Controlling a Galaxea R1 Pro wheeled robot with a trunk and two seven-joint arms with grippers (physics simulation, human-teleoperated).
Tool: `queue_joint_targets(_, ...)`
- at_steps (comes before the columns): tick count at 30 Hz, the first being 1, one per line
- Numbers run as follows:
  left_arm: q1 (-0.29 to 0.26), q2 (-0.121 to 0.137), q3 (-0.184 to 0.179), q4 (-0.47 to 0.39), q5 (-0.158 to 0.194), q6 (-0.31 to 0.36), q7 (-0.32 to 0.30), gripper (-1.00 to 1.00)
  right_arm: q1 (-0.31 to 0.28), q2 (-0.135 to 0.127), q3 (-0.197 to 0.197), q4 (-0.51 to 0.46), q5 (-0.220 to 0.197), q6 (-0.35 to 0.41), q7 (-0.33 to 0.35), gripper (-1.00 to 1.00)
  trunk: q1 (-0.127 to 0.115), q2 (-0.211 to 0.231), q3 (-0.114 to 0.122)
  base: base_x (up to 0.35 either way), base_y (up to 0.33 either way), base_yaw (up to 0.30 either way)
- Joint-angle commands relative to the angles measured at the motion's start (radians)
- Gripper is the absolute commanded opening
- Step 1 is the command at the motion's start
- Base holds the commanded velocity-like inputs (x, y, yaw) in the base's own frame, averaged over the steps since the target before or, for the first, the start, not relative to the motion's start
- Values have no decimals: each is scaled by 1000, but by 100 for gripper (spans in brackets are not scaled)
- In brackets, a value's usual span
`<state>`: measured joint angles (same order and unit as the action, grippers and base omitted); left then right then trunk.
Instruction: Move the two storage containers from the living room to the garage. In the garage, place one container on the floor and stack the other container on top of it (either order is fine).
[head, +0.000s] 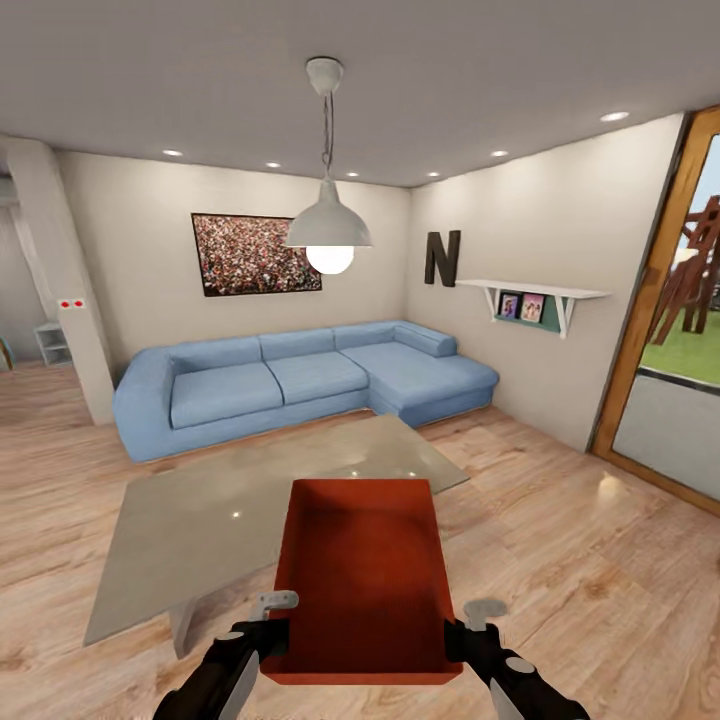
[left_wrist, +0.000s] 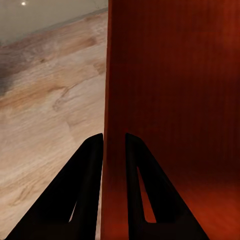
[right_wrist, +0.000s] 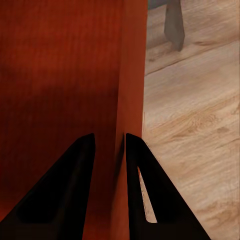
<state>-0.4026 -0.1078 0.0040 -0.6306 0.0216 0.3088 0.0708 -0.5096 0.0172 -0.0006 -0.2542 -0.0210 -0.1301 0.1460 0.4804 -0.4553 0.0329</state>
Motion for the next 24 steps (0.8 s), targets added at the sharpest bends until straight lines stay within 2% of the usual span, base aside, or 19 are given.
queue_joint_targets(1, -1, 0, 11, 0, -18, 7, 7, -100, 0, -5, 28, -2, -8, -3, 7, -100, 0, -1, 0, 0, 0, 300)
queue_joint_targets(22, -1, 14, 13, -2, -16, 4, 9, -100, 0, -5, 28, -2, -8, -3, 7, -100, 0, -1, 0, 18, 0, 300)
queue_joint_targets(24, -1, 23, 14, -4, -11, 1, 9, -100, 0, -5, 28, -2, -8, -3, 7, -100, 0, -1, 0, 4, 0, 300)
